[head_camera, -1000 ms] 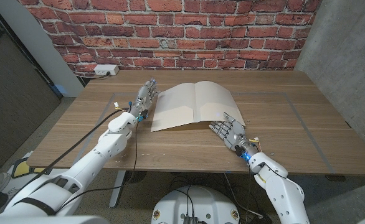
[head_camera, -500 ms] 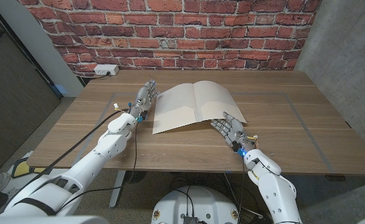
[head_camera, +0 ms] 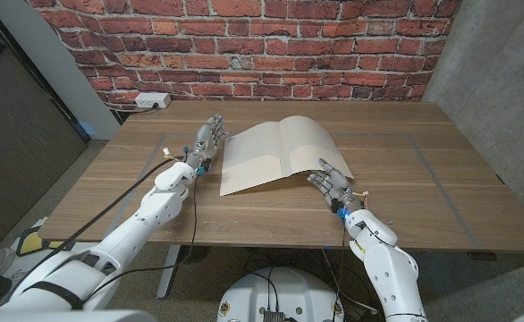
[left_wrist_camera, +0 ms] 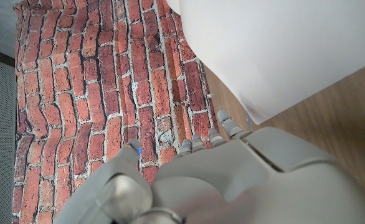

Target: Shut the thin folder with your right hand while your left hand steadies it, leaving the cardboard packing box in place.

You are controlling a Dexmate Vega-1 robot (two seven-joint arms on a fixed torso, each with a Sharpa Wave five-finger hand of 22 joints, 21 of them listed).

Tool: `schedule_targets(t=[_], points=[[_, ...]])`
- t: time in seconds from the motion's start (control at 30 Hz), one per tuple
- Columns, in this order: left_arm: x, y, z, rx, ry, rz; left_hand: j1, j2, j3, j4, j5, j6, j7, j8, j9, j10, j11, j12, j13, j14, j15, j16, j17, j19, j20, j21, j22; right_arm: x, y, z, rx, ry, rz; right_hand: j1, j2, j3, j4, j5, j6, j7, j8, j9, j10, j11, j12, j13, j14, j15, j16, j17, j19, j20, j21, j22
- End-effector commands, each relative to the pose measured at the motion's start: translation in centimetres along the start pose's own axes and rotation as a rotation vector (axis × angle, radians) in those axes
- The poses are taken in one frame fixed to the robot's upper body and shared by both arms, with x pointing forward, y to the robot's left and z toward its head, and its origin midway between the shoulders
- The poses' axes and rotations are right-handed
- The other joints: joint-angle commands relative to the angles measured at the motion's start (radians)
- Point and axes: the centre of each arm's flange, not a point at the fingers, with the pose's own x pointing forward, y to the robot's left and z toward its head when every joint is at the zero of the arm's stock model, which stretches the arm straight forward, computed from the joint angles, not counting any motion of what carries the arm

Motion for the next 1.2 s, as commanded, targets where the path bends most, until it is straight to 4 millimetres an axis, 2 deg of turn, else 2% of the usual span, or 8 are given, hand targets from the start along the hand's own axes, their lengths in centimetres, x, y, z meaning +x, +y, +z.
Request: schedule_targets(t=[0.03, 0.27, 0.63, 0.93, 1.2], points=[[0.3, 0.1, -0.1, 0.001, 0.001, -0.003, 0.0, 0.025, 0.002, -0.001, 0.003, 0.0, 0.0, 0.001, 0.002, -0.006, 0.001, 0.005, 0.004, -0.008, -0.014, 0.003, 0.002, -0.005, -0.041, -0.006, 0.004, 0.1, 0.3, 1.1, -0.072, -0.074, -0.069, 0.024, 0.001, -0.003, -0.002, 0.01, 0.014, 0.001, 0.008, 0.007, 0.012, -0.001, 0.01, 0.01, 0.012, -0.077, 0.01, 0.003, -0.003, -0.099, 0.013, 0.002], [0.6, 0.0, -0.1, 0.0, 0.001, -0.008, -0.001, 0.025, 0.001, -0.002, 0.002, 0.0, -0.001, 0.001, 0.002, -0.006, 0.0, 0.004, 0.004, -0.009, -0.015, 0.003, 0.002, -0.006, -0.042, -0.008, 0.004, -0.5, 0.6, 3.0, -0.252, -0.23, -0.183, 0.037, 0.0, -0.006, 0.005, 0.008, 0.041, 0.003, 0.019, 0.007, 0.02, 0.005, 0.02, 0.025, 0.006, -0.074, 0.007, -0.005, -0.005, -0.081, 0.033, 0.0], [0.9, -0.1, 0.2, 0.004, -0.001, -0.015, 0.0, 0.023, 0.001, -0.003, 0.002, -0.001, -0.002, 0.001, 0.002, -0.006, -0.001, 0.004, 0.004, -0.009, -0.016, 0.002, 0.002, -0.005, -0.043, -0.011, 0.004, -1.2, 1.7, 5.2, -0.46, -0.422, -0.291, 0.045, -0.003, -0.01, 0.011, 0.005, 0.056, 0.006, 0.025, 0.004, 0.039, 0.011, 0.033, 0.04, 0.012, -0.071, 0.004, -0.018, -0.006, -0.073, 0.055, -0.004], [1.2, -0.1, 0.3, 0.006, 0.002, -0.019, 0.0, 0.023, 0.001, -0.004, 0.002, 0.001, -0.001, 0.002, 0.001, -0.006, 0.001, 0.004, 0.004, -0.009, -0.014, 0.002, 0.002, -0.004, -0.042, -0.013, 0.004, -0.8, 2.5, 6.0, -0.449, -0.474, -0.267, 0.053, -0.008, -0.011, 0.01, 0.002, 0.077, 0.013, 0.033, 0.0, 0.053, 0.015, 0.042, 0.051, 0.017, -0.072, -0.003, -0.032, -0.008, -0.07, 0.073, -0.009], [1.5, -0.3, 0.3, 0.004, 0.003, -0.028, 0.0, 0.023, 0.001, -0.004, 0.002, 0.0, -0.001, 0.002, 0.001, -0.006, 0.002, 0.004, 0.004, -0.009, -0.015, 0.002, 0.002, -0.003, -0.043, -0.015, 0.005, -0.9, 3.6, 7.1, -0.442, -0.529, -0.228, 0.062, -0.013, -0.009, 0.007, 0.001, 0.095, 0.019, 0.039, -0.003, 0.064, 0.029, 0.049, 0.06, 0.027, -0.072, -0.007, -0.044, -0.011, -0.069, 0.086, -0.013]])
